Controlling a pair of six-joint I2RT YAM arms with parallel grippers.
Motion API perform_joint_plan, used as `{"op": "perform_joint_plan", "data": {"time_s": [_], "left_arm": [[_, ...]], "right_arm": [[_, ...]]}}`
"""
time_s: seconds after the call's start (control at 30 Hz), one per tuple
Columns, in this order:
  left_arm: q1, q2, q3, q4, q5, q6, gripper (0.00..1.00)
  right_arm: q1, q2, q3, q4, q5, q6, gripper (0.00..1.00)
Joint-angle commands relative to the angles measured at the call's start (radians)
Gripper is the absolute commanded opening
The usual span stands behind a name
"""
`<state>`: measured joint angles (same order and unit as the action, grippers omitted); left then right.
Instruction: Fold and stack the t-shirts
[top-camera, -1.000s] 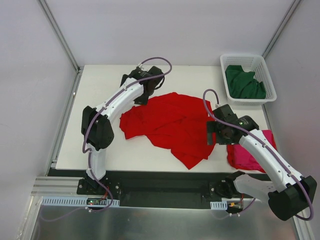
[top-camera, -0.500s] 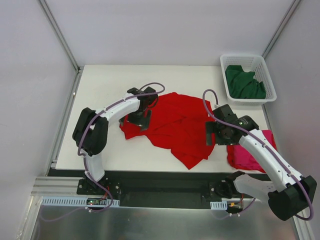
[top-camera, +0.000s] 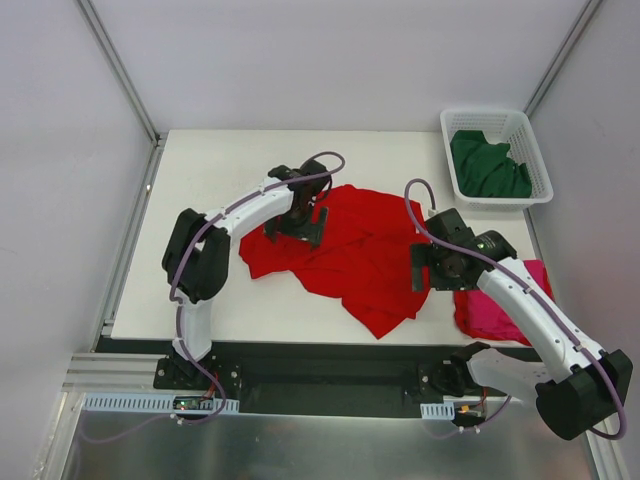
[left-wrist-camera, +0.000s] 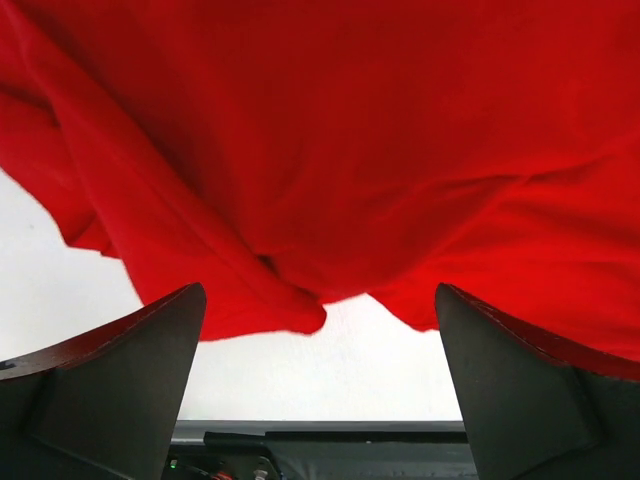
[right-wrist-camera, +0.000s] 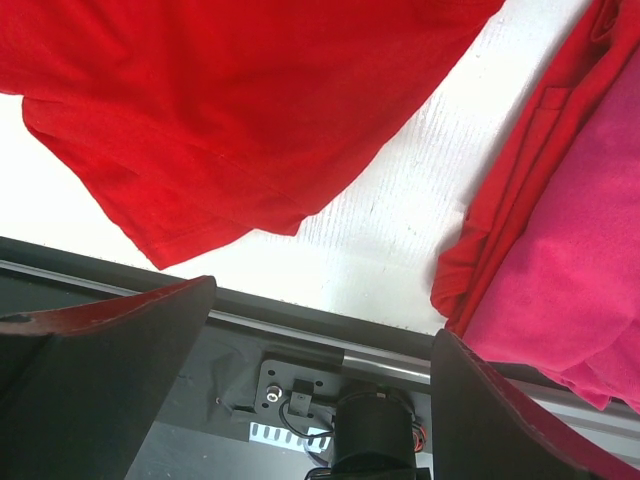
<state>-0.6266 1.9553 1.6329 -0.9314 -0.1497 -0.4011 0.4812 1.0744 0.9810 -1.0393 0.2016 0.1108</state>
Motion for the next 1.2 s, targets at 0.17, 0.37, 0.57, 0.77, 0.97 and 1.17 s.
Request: {"op": "perform_joint_plan", "data": {"time_s": [0.17,0.37,0.57,0.77,0.97,1.17], "left_arm": [[0.024,0.025,0.028,-0.018,-0.017,0.027,0.98],[0.042,-0.018,0.007,-0.066,-0.053,-0.016,0.89],[0.045,-0.027,-0.018,-0.104,-0.068,-0.031,0.82],[0.045,-0.015,-0.024,-0.104,-0.028,-0.033,0.48],[0.044,-0.019,-0.050,-0.104,-0.016,-0.039,0.36],[0.041,-0.071,-0.085,-0.104,-0.010,-0.051,0.61]], "right_arm": [[-0.006,-0.004,-0.019,-0.031,0.009,-0.014,0.96],[-0.006,0.007,-0.027,-0.027,0.001,-0.017,0.96],[-0.006,0.028,-0.018,-0.021,-0.004,-0.029,0.96],[-0.006,0.044,-0.007,-0.021,-0.005,-0.039,0.96],[-0.004,0.045,-0.010,-0.024,-0.007,-0.045,0.96],[-0.006,0.045,-0.013,-0.024,-0.010,-0.045,0.96]]}}
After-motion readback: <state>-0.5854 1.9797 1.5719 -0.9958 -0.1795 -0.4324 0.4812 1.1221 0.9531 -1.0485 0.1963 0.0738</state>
